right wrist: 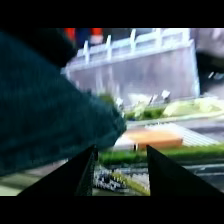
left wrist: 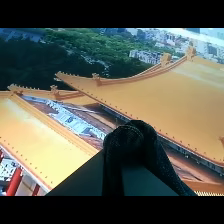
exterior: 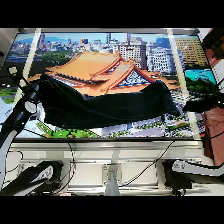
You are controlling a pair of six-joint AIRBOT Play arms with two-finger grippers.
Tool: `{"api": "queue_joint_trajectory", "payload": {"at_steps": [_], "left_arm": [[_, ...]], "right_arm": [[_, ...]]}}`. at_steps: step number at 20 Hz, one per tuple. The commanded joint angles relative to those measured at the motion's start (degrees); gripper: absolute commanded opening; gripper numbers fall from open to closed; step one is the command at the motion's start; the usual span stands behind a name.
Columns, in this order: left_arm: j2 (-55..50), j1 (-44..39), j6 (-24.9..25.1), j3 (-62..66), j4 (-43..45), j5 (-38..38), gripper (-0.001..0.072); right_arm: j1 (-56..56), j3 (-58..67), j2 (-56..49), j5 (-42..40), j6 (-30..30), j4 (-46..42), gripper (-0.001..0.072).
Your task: Fold the clothes and pants, and hang the long-sleeved shirts on hangers.
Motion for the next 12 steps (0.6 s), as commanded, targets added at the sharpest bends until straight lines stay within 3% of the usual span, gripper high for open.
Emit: {"api": "queue_joint_trajectory", "payload": {"at_steps": [1,2,6,12], "left_arm": [[-0.04,-0.04,0.04,-0.02,0.04,0.09,0.0074],[-0.04,-0.04,0.04,-0.02,0.04,0.09,0.0074],[-0.04,-0.04,0.04,-0.02,0.04,0.09,0.0074],[-0.04,-0.04,0.04,-0.02,0.04,0.09,0.0074]], "right_arm": [[-1.20,-3.08,-0.02,4.48,-8.63,0.59,0.0426],[-0.68,-3.45,-0.02,4.44,-11.30,0.44,0.0457],[-0.17,-3.45,0.13,4.79,-17.07,-1.84,0.0457],[-0.13,-3.48,0.09,-2.12,-18.25,3.50,0.0456]]}}
